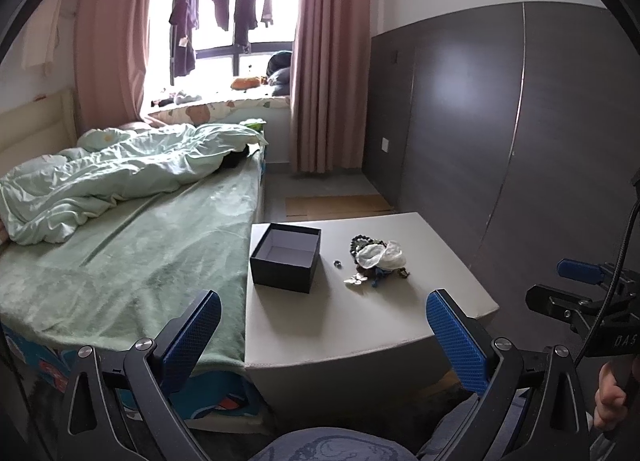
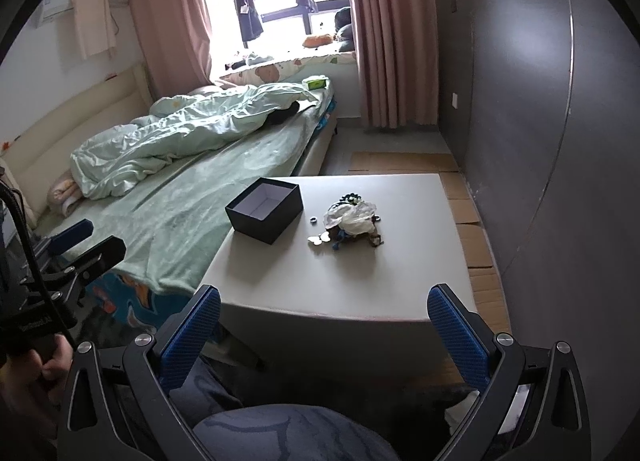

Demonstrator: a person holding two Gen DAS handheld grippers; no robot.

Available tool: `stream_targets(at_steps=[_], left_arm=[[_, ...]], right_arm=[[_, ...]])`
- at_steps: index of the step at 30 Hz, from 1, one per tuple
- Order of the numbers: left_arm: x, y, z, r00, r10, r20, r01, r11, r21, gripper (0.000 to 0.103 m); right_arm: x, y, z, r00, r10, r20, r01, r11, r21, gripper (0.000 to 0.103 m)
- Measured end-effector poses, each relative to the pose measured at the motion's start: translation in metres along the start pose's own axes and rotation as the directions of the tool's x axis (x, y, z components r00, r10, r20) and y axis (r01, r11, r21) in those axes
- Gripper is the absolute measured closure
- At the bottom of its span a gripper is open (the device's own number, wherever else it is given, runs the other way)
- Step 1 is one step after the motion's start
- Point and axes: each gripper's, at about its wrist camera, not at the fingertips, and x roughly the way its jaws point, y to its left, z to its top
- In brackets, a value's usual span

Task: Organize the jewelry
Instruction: 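Bring both tools toward the jewelry pile on the white table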

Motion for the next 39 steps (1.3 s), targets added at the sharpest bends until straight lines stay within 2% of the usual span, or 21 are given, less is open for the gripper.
stream_targets(at_steps=[5, 17, 28, 39], left_arm=[[0.0, -0.008, -0.002, 1.0, -0.03, -0.002, 0.03, 0.999, 0.012, 0.0], [0.002, -0.02, -0.002, 0.999, -0.035, -0.008, 0.036, 0.999, 0.017, 0.0], [0.003, -0.02, -0.002, 0.999, -0.042, -0.011, 0.042, 0.999, 0.018, 0.0], [0.01, -0.016, 0.008, 1.0, -0.017, -0.009, 0.018, 1.0, 0.017, 0.0]], right_arm=[[-0.015, -0.006, -0.006, 0.999, -0.04, 0.037, 0.038, 0.998, 0.048, 0.0], [-0.036, -0.023, -0.02, 0.993, -0.086, 0.076, 0.078, 0.992, 0.104, 0.0], [-0.034, -0.02, -0.021, 0.996, -0.064, 0.066, 0.058, 0.994, 0.089, 0.0], [-0.022, -0.01, -0.011, 0.996, -0.058, 0.066, 0.052, 0.995, 0.09, 0.0]])
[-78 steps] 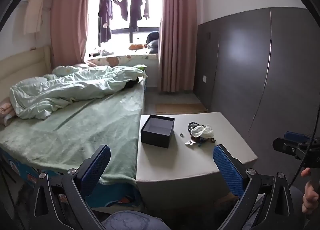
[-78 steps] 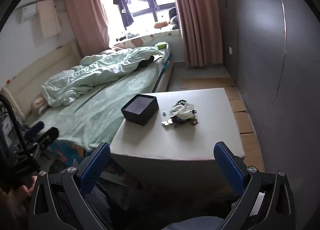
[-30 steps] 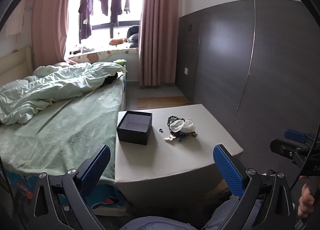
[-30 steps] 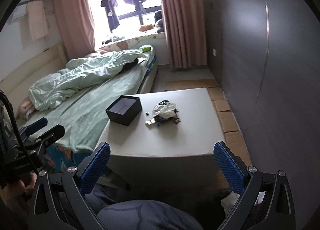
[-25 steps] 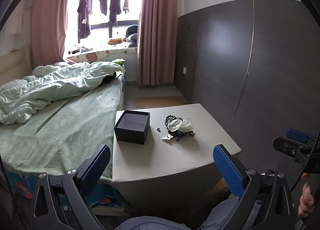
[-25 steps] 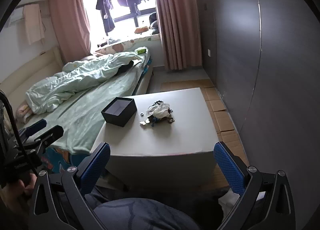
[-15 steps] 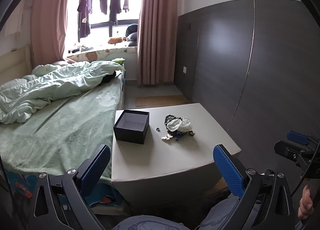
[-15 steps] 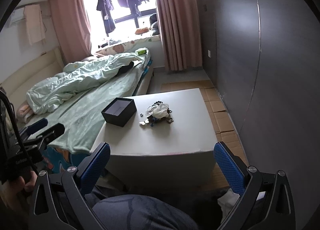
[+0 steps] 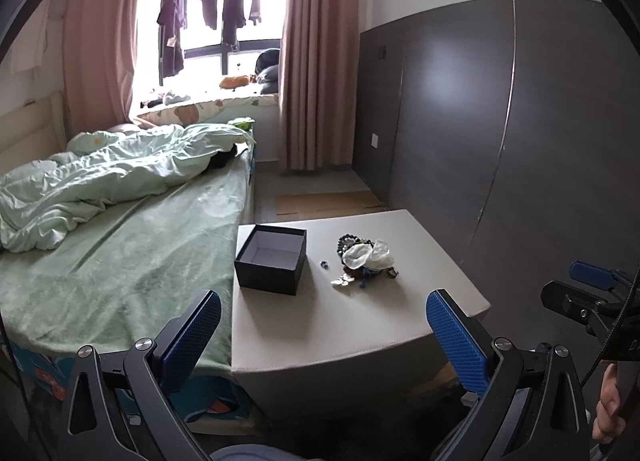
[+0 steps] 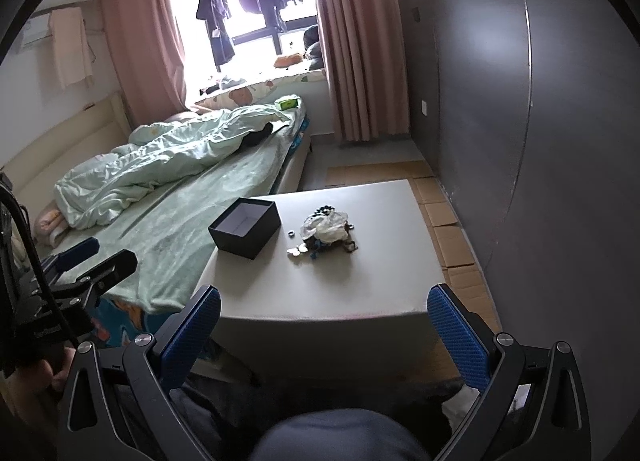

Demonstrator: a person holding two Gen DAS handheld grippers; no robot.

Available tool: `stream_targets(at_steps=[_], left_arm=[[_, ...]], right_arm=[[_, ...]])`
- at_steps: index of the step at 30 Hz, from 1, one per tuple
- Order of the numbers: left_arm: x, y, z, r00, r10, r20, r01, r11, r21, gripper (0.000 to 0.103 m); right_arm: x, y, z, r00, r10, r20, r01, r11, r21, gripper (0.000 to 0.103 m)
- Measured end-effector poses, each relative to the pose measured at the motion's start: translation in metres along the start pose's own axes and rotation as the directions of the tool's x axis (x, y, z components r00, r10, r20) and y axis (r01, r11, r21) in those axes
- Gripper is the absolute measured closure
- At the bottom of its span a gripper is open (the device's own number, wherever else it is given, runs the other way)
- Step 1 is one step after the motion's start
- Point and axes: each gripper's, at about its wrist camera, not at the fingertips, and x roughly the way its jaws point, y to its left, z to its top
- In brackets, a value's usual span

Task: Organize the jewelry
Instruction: 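Bring both tools toward the jewelry pile on the white table, then close the left tool on the white cloth pouch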

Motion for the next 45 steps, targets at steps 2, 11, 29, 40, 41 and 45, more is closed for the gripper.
stream_targets(at_steps=[2, 11, 29, 40, 41, 45], left_arm=[[0.003, 0.002, 0.001, 1.0, 0.002, -0.006, -0.002, 1.0, -0.009, 0.0], [0.021, 0.006, 0.013, 1.0, 0.013, -0.025, -0.013, 1.0, -0.006, 0.0], [0.105, -0.007, 0.04, 0.987, -0.072, -0.143, 0.071, 0.997, -0.014, 0.001], [0.178, -0.013, 0.052, 0.951, -0.153, -0.268, 0.149, 0.988, -0.038, 0.022], [0.186, -0.014, 0.053, 0.946, -0.163, -0.279, 0.157, 0.987, -0.045, 0.023], [0.212, -0.016, 0.056, 0.928, -0.195, -0.317, 0.178, 0.981, -0.082, 0.025]], right_arm=[[0.004, 0.001, 0.002, 1.0, 0.004, -0.001, -0.004, 1.0, -0.001, 0.0], [0.017, 0.002, 0.018, 1.0, 0.021, 0.002, -0.021, 1.0, -0.01, 0.0], [0.075, -0.015, 0.072, 0.998, 0.04, -0.042, -0.039, 0.999, 0.007, 0.0], [0.144, -0.057, 0.096, 0.982, 0.137, -0.128, -0.122, 0.985, 0.12, 0.0], [0.149, -0.059, 0.098, 0.982, 0.131, -0.137, -0.115, 0.986, 0.121, 0.0], [0.174, -0.071, 0.105, 0.974, 0.132, -0.186, -0.105, 0.984, 0.146, 0.0]])
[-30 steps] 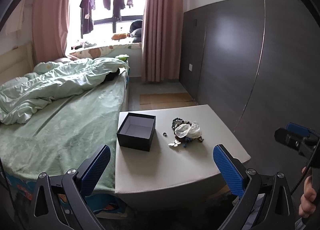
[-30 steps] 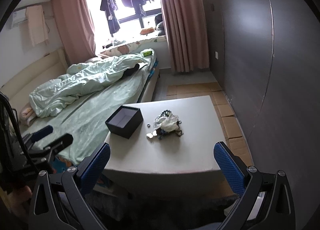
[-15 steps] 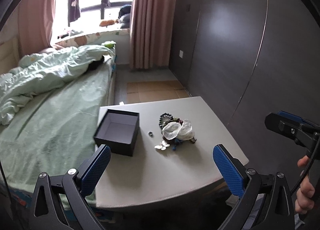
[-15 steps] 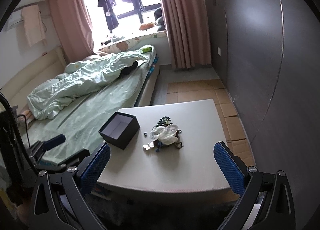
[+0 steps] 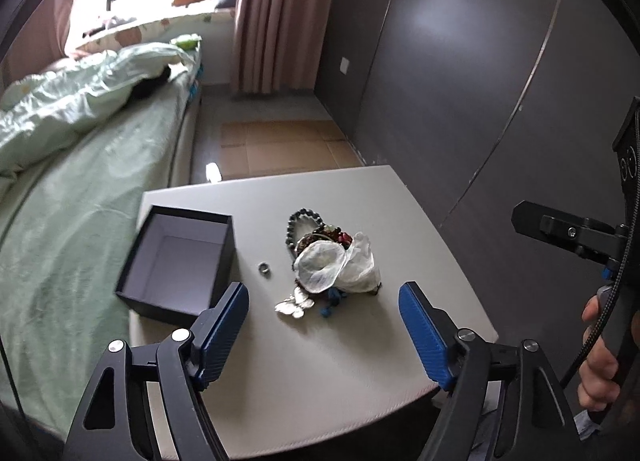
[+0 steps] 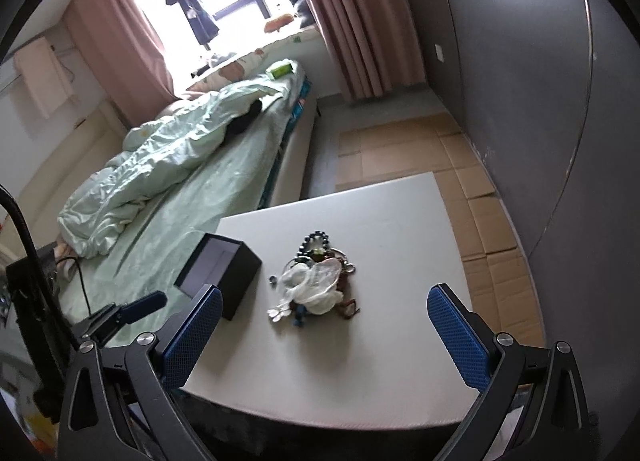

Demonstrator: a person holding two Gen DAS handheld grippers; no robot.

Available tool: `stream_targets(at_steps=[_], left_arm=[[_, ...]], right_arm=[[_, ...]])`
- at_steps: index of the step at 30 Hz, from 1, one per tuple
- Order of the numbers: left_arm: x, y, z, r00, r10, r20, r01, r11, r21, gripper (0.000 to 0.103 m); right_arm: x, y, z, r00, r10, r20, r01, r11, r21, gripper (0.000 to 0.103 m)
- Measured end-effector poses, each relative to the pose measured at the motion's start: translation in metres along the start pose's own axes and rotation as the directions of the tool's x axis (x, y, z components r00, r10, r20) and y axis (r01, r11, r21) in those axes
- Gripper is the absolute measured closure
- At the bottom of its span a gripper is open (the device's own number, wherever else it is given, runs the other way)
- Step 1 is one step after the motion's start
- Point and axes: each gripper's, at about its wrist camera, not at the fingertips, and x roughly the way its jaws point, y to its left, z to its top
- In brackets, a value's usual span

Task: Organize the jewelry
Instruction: 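Close the left tool on the white cloth pouch, then lift the white pouch with the left tool while the right tool grasps the blue beaded bracelet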

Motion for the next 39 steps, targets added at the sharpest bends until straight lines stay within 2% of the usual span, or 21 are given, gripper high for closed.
stream_targets(at_steps=[7, 11, 13, 17, 19, 23, 26, 31, 39], left_arm=[[0.048, -0.002, 0.02, 0.995, -0.043, -0.085, 0.041, 0.999, -0.019, 0.025], [0.076, 0.002, 0.025, 0.991, -0.037, -0.125, 0.034, 0.999, -0.022, 0.025], [0.088, 0.002, 0.027, 0.987, -0.052, -0.151, 0.05, 0.999, -0.022, 0.03], [0.107, -0.001, 0.024, 0.983, -0.079, -0.164, 0.078, 0.997, -0.015, 0.033], [0.119, -0.001, 0.019, 0.977, -0.095, -0.188, 0.093, 0.995, -0.024, 0.043], [0.135, 0.007, 0.013, 0.966, -0.125, -0.228, 0.112, 0.991, -0.068, 0.097], [0.128, 0.017, 0.016, 0.972, -0.148, -0.184, 0.13, 0.986, -0.103, 0.102], [0.106, 0.031, 0.025, 0.976, -0.194, -0.103, 0.178, 0.973, -0.144, 0.103], [0.075, 0.039, 0.038, 0.954, -0.301, -0.007, 0.295, 0.939, -0.175, 0.103]], right_arm=[[0.035, -0.019, 0.019, 0.999, 0.0, -0.038, 0.003, 0.998, 0.055, 0.0], [0.054, -0.035, 0.014, 0.999, 0.015, -0.051, -0.01, 0.995, 0.098, 0.0], [0.064, -0.046, 0.012, 0.998, 0.029, -0.056, -0.022, 0.991, 0.132, 0.0], [0.079, -0.058, 0.006, 0.997, 0.022, -0.069, -0.01, 0.984, 0.177, 0.002], [0.087, -0.061, 0.004, 0.997, 0.035, -0.075, -0.02, 0.98, 0.197, 0.002], [0.095, -0.056, 0.001, 0.995, 0.059, -0.075, -0.042, 0.977, 0.21, 0.003], [0.1, -0.051, 0.001, 0.995, 0.072, -0.073, -0.056, 0.976, 0.209, 0.003], [0.114, -0.047, 0.0, 0.991, 0.105, -0.087, -0.083, 0.971, 0.224, 0.003], [0.126, -0.036, -0.001, 0.986, 0.14, -0.091, -0.115, 0.964, 0.24, 0.019]])
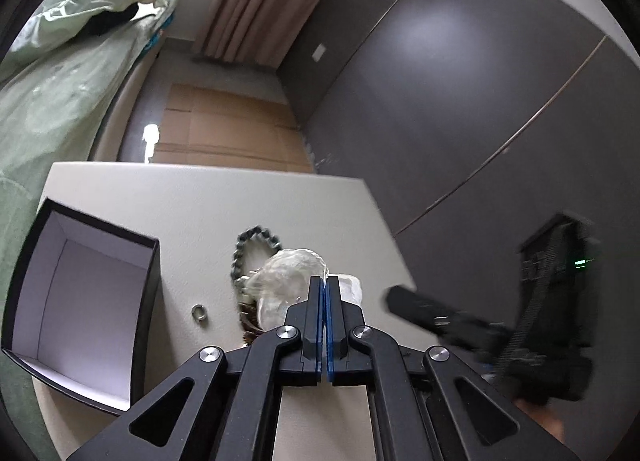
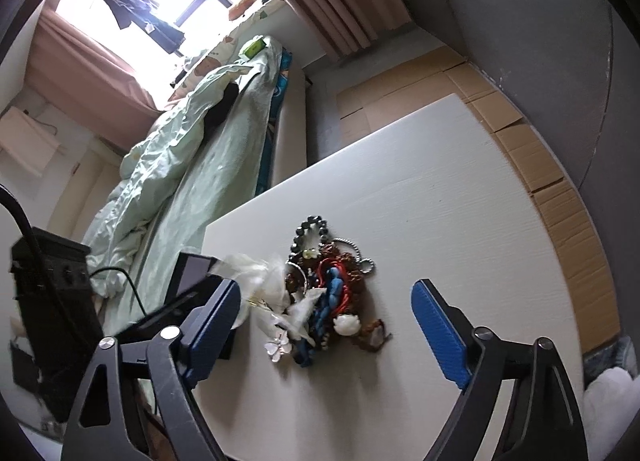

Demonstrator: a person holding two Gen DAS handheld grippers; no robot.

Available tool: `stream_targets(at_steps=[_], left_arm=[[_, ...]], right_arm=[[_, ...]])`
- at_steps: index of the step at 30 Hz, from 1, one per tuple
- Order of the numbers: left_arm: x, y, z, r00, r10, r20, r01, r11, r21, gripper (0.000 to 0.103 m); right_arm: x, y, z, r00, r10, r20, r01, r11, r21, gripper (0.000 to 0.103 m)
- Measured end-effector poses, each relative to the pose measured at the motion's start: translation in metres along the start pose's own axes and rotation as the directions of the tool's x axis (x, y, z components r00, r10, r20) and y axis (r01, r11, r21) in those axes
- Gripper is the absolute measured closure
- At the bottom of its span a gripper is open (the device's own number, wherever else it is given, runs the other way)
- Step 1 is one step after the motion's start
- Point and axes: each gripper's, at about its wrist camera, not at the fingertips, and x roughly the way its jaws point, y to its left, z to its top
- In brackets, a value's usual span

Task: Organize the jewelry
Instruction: 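Lift the white pouch with the left tool while the right tool grasps the blue beaded bracelet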

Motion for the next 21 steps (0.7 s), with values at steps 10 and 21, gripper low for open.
stream_targets(at_steps=[10, 21], left_arm=[[-0.035, 0.014, 0.008, 0.997, -0.051, 0.065, 0.053, 0.998, -0.029, 0.103], [-0.065, 0.043, 0.019, 0.991, 0.008, 0.135, 0.002, 0.997, -0.073, 0.103]], right_arm=[[0.024, 0.006, -0.004, 0.997, 0.056, -0.046, -0.054, 0.998, 0.044, 0.042], [0.046, 0.03, -0.012, 0.996, -0.033, -0.086, 0.031, 0.999, -0.018, 0.05]])
